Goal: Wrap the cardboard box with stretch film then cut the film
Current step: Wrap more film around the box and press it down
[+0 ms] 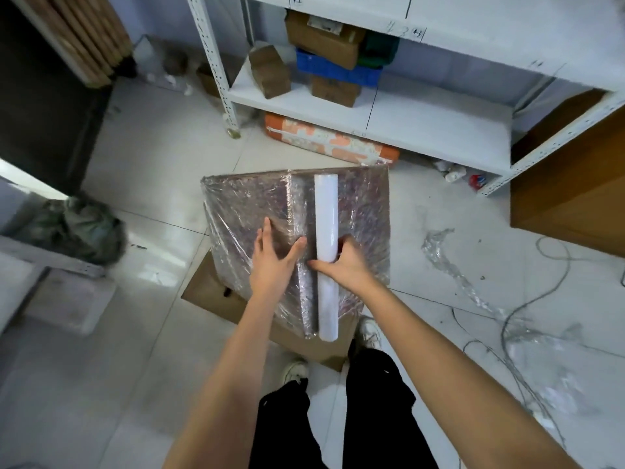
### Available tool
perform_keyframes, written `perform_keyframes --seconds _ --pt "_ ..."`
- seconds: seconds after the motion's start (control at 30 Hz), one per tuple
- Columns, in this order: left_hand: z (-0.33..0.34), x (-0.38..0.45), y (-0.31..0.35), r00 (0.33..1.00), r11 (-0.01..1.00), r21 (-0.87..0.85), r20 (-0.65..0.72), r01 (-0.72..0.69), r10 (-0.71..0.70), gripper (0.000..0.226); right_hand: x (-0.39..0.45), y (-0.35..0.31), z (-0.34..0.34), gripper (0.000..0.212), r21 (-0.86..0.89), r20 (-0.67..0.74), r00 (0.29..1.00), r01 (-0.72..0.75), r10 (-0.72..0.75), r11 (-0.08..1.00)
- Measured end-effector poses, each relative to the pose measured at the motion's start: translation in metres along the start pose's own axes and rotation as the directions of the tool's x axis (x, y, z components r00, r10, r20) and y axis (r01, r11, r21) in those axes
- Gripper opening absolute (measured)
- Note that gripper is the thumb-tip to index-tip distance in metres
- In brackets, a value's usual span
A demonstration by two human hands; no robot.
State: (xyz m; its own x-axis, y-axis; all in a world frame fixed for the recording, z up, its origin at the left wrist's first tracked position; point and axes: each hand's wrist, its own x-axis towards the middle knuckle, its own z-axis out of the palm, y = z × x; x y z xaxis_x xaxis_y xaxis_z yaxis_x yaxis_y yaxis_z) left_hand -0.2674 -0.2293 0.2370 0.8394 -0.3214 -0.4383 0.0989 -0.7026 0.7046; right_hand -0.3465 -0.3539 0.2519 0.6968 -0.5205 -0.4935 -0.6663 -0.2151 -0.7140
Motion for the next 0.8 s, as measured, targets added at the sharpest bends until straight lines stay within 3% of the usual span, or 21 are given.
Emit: perform_keyframes --seconds 0.3,0.57,0.73,0.8 --pt "0.017 0.005 0.031 0.994 0.995 -0.023 -0.051 0.092 -0.093 0.097 0.035 0.006 -0.04 0.055 0.157 0.246 0.969 -0.001 -0.038 0.988" --pt "0.026 0.004 0.042 0.969 0.931 -0.31 -0.086 0.194 -0.23 0.088 0.056 0.003 -0.07 0.043 0.178 0.548 0.834 -0.042 -0.063 0.983" --pt "0.035 0.0 0.043 0.961 0.905 -0.386 -0.125 0.181 -0.246 0.1 0.064 -0.002 -0.072 0.042 0.167 0.557 0.827 -0.024 -0.074 0.986" --pt "0.036 -0.003 0.045 0.965 0.9 -0.405 -0.131 0.159 -0.229 0.09 0.067 -0.002 -0.072 0.045 0.159 0.557 0.827 -0.011 -0.08 0.987"
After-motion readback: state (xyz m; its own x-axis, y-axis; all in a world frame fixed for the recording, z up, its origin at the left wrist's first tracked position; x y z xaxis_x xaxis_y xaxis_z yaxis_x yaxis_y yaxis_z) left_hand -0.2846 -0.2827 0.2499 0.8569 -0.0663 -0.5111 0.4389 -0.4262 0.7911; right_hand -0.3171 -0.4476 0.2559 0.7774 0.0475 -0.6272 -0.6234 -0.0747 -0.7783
